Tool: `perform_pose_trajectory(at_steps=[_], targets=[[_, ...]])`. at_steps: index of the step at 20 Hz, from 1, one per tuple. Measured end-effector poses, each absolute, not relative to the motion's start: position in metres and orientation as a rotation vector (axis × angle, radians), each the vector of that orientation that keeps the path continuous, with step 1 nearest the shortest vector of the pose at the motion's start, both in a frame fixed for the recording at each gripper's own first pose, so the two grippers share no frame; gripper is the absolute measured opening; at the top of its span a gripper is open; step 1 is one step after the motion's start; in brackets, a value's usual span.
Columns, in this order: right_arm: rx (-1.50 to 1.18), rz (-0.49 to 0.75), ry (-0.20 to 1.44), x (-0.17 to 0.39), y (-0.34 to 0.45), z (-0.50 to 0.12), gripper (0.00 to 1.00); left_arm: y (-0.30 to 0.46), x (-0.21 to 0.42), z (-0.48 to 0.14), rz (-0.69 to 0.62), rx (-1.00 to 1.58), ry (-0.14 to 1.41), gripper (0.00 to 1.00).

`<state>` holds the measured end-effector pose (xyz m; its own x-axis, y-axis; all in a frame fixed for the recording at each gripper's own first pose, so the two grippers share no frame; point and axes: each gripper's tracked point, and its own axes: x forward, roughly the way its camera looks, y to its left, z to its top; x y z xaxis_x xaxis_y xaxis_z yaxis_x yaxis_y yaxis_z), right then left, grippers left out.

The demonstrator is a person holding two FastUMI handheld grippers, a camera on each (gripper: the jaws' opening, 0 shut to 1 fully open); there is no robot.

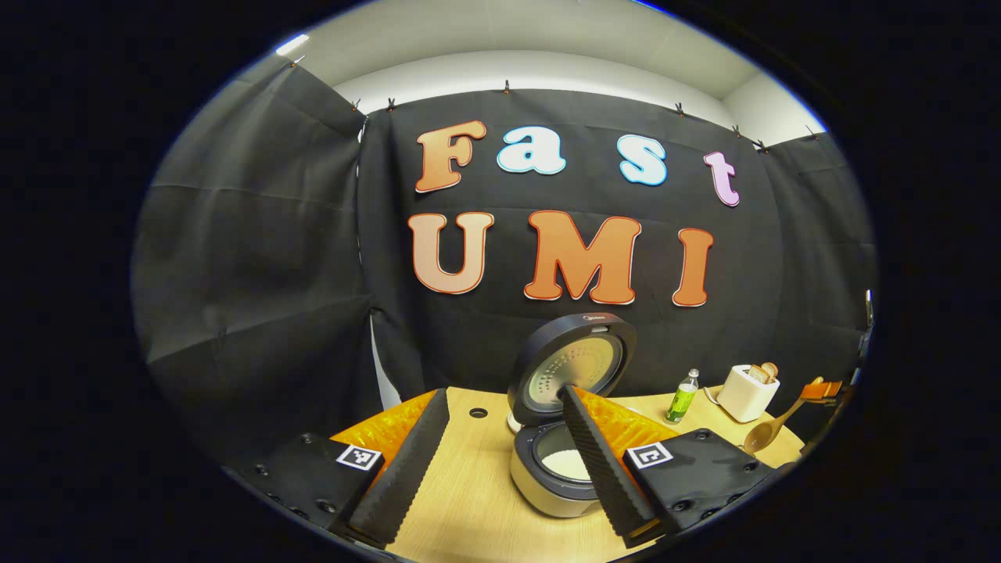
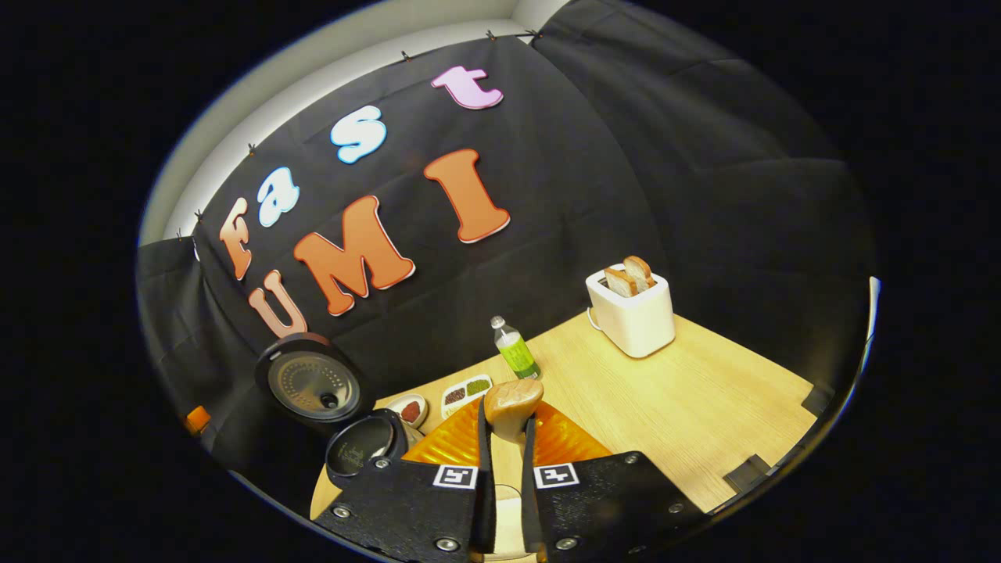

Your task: Close the left gripper, press the button to open the rice cooker; take a wooden spoon from the chopstick holder with the right hand, scoop a spoonful of rice and pour it into the rice cooker, then put the wooden spoon back into the chopstick holder.

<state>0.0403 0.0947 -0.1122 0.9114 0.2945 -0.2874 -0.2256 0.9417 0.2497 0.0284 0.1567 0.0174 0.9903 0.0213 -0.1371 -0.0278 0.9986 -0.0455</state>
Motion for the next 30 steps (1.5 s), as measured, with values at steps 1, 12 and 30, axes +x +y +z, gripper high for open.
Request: perform_pose_trajectory(at_steps=[1, 12, 30], targets=[[0.217, 0.269, 0.346, 0.044, 0.094, -0.123, 0.12, 0.149, 0.031, 0.019, 0.019, -0.047, 0.134, 0.95], [0.296, 0.285, 0.529, 0.078, 0.083, -0.209, 0.12, 0.113, 0.072, 0.018, 0.032, -0.036, 0.143, 0.96], [0.128, 0.152, 0.330, 0.064, -0.007, -0.100, 0.95, 0.039, 0.114, 0.064, -0.016, -0.037, 0.133, 1.00]])
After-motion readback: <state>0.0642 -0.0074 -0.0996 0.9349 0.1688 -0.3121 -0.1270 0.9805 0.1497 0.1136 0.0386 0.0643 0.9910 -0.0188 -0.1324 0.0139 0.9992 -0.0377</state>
